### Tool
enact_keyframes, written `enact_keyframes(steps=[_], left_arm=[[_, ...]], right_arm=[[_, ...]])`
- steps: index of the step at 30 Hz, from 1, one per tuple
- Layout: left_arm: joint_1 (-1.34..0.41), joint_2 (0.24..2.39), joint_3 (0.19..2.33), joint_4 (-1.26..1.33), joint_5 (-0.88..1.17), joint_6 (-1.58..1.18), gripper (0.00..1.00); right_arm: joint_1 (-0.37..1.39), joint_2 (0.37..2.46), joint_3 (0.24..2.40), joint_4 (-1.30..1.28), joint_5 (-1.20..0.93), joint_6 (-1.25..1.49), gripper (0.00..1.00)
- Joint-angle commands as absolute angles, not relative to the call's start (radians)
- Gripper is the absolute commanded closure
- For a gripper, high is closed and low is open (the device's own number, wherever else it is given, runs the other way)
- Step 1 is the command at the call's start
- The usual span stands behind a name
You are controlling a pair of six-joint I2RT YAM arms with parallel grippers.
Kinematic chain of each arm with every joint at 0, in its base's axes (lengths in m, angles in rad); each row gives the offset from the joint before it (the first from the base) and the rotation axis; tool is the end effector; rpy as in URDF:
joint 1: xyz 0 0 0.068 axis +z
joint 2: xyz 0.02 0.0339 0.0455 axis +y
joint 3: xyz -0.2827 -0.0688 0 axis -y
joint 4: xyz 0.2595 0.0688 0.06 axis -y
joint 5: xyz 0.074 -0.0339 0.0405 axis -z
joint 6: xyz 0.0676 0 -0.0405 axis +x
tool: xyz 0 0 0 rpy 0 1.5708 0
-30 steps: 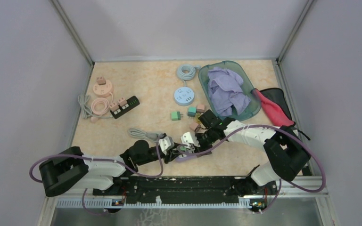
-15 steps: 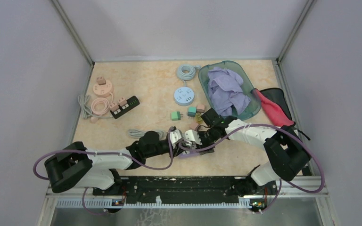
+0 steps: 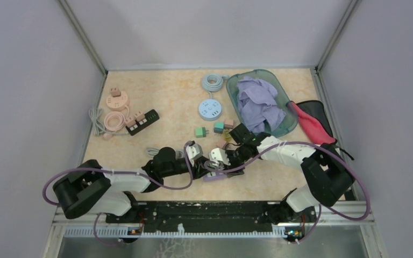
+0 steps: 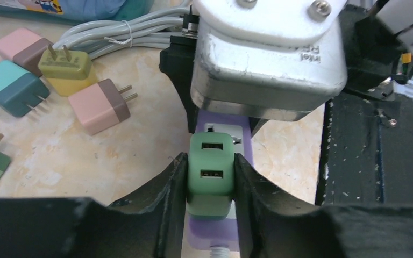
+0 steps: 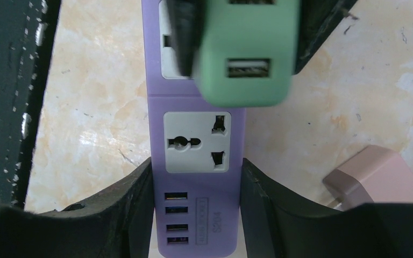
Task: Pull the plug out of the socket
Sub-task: Remove the plug from the socket.
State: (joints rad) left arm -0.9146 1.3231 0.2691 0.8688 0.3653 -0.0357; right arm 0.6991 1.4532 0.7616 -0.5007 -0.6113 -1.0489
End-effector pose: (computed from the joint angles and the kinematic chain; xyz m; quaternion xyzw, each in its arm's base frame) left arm 0.1431 -0.2254 0.1664 0.4269 0.6354 -0.4116 0.4946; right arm 0.1838 0.2052 0.1548 -0.7546 0.5577 0.2598 0.2281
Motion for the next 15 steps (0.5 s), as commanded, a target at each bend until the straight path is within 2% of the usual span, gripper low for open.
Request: enact_keyframes(steps=[1,3,6,13,15], left_arm=[[-0.935,1.327,0.253,1.003,0.373,-0.069,0.48],[-0.938,1.311,0.237,1.023,0.357,-0.066,0.36],[-0.937,1.264,0.206,1.032,0.338,-0.047,0.23],[-0.937,1.078,0.087,0.985,0.253,-0.001,0.1],[-0.936,1.013,0.039,0.968,0.191,-0.031,0.05]], right_arm=[[0.694,1.445,0.788,-0.484,-0.587,-1.111,1.0],[0.693,1.445,0.786,-0.498,-0.583,-1.134,1.0],[0.693,1.449,0.788,-0.532,-0.583,-1.168,1.0],[0.691,1.477,0.797,-0.571,-0.539,-1.197,1.0],[0.691,1.492,0.808,-0.599,-0.533,-1.21,0.87]])
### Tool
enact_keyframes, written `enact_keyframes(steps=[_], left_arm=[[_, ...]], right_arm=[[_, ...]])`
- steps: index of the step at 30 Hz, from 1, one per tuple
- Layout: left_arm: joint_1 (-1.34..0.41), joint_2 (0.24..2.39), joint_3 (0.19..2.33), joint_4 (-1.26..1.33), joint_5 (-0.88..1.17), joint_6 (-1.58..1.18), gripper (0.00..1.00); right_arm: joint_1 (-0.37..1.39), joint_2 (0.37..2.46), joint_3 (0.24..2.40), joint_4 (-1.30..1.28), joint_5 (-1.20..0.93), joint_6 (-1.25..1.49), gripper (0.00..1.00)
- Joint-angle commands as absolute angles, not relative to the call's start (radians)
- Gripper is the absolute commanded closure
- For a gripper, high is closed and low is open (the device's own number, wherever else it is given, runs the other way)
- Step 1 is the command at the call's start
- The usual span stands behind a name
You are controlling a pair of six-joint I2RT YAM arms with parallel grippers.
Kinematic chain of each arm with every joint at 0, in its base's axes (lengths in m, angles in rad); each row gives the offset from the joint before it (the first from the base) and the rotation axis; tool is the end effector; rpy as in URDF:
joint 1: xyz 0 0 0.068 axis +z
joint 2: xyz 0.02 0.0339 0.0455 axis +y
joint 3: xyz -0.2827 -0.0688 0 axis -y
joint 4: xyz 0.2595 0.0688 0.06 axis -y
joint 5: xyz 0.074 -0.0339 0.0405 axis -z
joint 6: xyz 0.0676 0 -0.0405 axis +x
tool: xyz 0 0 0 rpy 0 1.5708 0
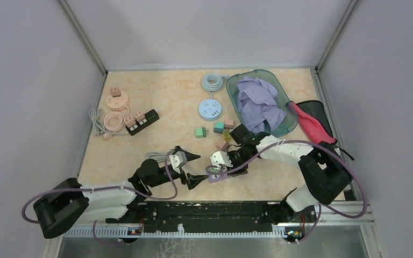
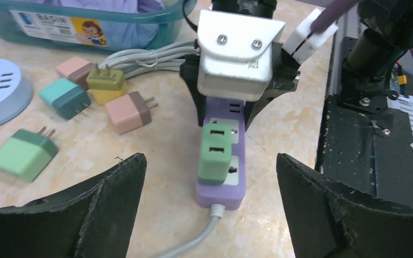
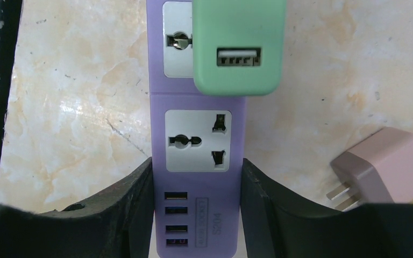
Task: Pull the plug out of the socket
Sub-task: Remove the plug from the socket.
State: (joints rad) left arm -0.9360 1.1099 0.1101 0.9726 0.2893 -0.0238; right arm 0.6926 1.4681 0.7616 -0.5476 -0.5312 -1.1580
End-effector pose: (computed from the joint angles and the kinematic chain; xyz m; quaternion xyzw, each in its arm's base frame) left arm 0.1172 -0.1916 0.1770 0.4026 0.5924 -0.4103 0.5645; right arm 0.1848 0.1978 0.1462 -0.7860 0.5402 0.2171 0.2078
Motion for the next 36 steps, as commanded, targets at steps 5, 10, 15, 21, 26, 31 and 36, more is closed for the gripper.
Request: enact_keyframes(steps=[5,10,15,21,26,31,36], left_arm=[[-0.932,0.867,-0.03,0.918,0.142,-0.089,0.0],[-0.931,0.837,-0.033,0.881,0.196,-0.07,0.0],[-0.932,0.912,-0.047,0.961,0.24,-0.042,0.0],[-0.933,1.02,-0.031,1.014,0.269,-0.009,0.0],[-0.95,1.148,-0.007,1.073,0.279,0.033,0.02],[-0.995,1.325,0.045,1.136,0.276,0.095,0.08],[-1.015,1.489,0.059,1.296,0.25,0.114,0.09]], right_arm=[[0.69,1.498,0.825,-0.621,-0.526,-1.207,0.59],[0.682,1.471,0.842,-0.61,-0.564,-1.143,0.33],[0.671,1.409,0.837,-0.576,-0.646,-1.101,0.01],[0.672,1.349,0.813,-0.441,-0.82,-0.963,0.01],[0.711,1.337,0.778,-0.311,-0.858,-0.863,0.01],[0.763,1.382,0.774,-0.246,-0.797,-0.819,0.15],[0.798,1.427,0.795,-0.287,-0.754,-0.853,0.53]])
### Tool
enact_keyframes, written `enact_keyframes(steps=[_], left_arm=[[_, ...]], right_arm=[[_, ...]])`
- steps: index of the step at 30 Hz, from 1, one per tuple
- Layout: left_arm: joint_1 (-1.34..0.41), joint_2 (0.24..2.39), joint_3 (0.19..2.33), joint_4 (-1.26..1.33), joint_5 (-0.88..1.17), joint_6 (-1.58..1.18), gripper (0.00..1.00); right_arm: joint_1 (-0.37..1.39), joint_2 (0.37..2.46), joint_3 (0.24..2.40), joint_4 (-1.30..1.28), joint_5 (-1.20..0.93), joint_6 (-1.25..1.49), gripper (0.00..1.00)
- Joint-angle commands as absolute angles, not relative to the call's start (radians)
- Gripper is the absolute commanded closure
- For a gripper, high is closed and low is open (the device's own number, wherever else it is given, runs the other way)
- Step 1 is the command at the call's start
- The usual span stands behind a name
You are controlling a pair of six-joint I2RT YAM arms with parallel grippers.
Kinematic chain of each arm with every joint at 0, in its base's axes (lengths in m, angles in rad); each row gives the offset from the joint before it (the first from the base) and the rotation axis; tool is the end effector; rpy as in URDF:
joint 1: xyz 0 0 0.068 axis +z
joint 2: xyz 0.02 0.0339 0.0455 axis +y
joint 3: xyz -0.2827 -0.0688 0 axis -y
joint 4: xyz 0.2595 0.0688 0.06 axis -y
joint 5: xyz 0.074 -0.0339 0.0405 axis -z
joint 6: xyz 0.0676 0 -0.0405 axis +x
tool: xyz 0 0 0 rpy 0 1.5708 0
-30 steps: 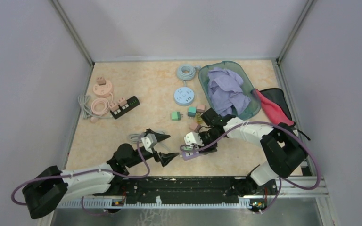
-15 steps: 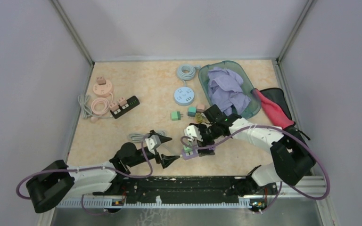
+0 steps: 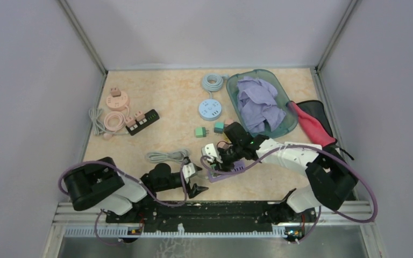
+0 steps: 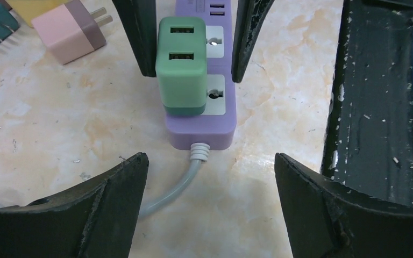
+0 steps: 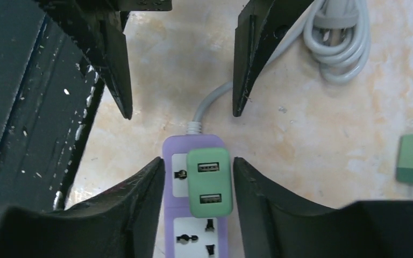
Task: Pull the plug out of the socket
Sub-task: Remove the plug from the socket.
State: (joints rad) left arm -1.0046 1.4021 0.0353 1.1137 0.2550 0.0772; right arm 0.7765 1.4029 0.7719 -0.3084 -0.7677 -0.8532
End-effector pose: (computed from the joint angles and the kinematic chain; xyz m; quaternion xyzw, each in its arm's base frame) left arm 0.1030 -0.1938 0.1153 0.4706 0.6322 -0.3615 0.4981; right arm 0.1740 0.2368 0.1886 -0.7211 0.5200 0.3447 0.3013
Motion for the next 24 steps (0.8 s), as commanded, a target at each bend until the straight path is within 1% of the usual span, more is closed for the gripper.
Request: enact_keyframes(steps=[1,3,5,8,12,16,17,18,20,23,24], left_arm=[[-1.017,1.51,0.064,1.317,0.247,0.114,0.09],[-1.02,1.562,0.083,1.345,0.253,0.112,0.11],[-1.026,1.618,0.115,1.366,0.259,0.11,0.13],[-1.035,1.709,0.135,1.443,0.242,0.11,0.14],[-1.037,1.833,0.126,1.621,0.224,0.102,0.15],[-1.037,1.936,0.126,1.735,0.22,0.073,0.4],[-1.037,1.952,0.126,1.747,0.223,0.065,0.45],[-1.037,1.966,0.126,1.759,0.225,0.061,0.5],[-1.036,1.98,0.125,1.769,0.228,0.06,0.66],[-1.037,1.971,0.125,1.747,0.235,0.067,0.83],[-1.036,1.965,0.128,1.727,0.241,0.068,0.87]], right_arm=[[0.798,1.427,0.795,-0.287,-0.748,-0.853,0.58],[0.798,1.425,0.794,-0.288,-0.74,-0.856,0.64],[0.799,1.426,0.793,-0.291,-0.732,-0.86,0.66],[0.799,1.434,0.796,-0.297,-0.726,-0.863,0.71],[0.799,1.438,0.802,-0.307,-0.722,-0.867,0.83],[0.799,1.425,0.808,-0.322,-0.744,-0.873,0.94],[0.799,1.42,0.808,-0.327,-0.751,-0.877,0.98],[0.799,1.417,0.808,-0.33,-0.757,-0.879,1.0],[0.799,1.412,0.81,-0.34,-0.774,-0.887,1.0],[0.799,1.404,0.816,-0.351,-0.81,-0.887,1.0],[0.8,1.402,0.817,-0.353,-0.822,-0.885,1.0]])
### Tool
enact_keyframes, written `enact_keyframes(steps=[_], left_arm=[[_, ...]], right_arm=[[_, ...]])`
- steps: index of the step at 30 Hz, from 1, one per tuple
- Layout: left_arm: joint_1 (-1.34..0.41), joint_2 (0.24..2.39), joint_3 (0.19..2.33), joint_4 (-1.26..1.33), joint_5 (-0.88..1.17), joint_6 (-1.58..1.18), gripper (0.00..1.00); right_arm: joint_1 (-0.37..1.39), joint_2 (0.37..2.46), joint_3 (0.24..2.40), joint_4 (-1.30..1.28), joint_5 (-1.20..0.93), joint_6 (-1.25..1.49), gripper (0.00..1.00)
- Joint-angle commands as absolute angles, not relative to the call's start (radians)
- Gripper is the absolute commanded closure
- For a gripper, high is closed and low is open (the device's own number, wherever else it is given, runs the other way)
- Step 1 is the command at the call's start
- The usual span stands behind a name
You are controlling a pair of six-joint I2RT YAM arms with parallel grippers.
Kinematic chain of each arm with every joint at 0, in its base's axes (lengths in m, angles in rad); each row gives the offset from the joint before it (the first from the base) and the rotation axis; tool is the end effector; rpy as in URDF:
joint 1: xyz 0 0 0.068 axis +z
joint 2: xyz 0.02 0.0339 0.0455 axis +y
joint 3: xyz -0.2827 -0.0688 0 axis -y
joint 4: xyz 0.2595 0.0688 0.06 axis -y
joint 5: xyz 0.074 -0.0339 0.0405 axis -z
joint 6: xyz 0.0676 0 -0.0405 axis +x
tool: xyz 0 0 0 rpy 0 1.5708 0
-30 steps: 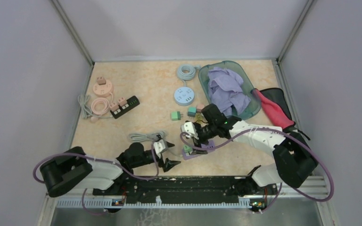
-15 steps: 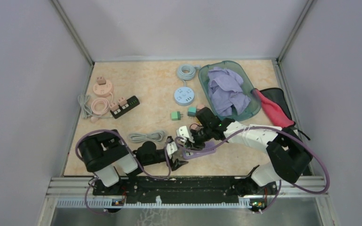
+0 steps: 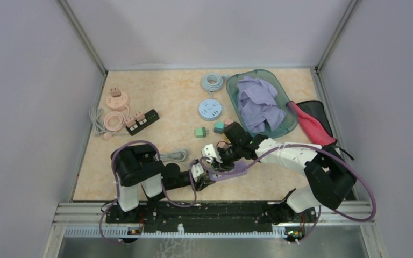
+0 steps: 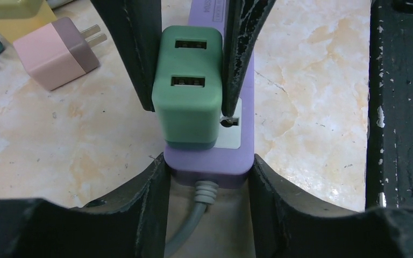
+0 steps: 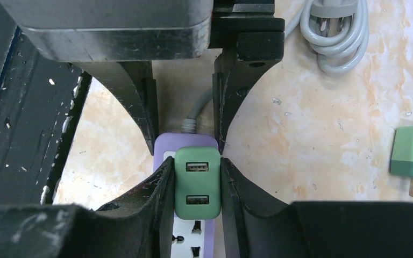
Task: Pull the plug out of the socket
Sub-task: Remove the plug from the socket, then place the plug at the center of the board.
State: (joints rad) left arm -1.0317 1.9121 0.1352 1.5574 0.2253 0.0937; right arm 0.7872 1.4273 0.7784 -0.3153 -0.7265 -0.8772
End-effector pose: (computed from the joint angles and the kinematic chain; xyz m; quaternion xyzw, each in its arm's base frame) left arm 0.1189 -0.2281 0.0831 0.4731 0.6183 -0.3591 0.5147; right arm 0.1754 0.2397 0.1820 -0.7311 0.5221 0.3262 0.2942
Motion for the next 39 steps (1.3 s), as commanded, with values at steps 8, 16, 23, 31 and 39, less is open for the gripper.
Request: enact_keyframes(steps=[8,16,23,31,39], left_arm=[[-1.035,1.949,0.186,1.574,0.316,0.063,1.0],[-1.022,1.958,0.189,1.537,0.339,0.013,1.0],[-1.012,1.938,0.185,1.519,0.346,0.002,1.0],[-1.012,1.916,0.194,1.49,0.348,-0.007,1.0],[-1.012,1.881,0.196,1.459,0.352,-0.015,1.0]], right_arm=[[0.772,1.372,0.834,-0.341,-0.907,-0.82,1.0],[0.693,1.348,0.845,-0.401,-0.888,-0.863,1.0],[0.634,1.317,0.863,-0.392,-0.929,-0.813,1.0],[0.522,1.226,0.695,0.203,-0.669,-0.217,1.0],[0.554,1.412,0.826,0.346,-0.429,0.011,1.0]])
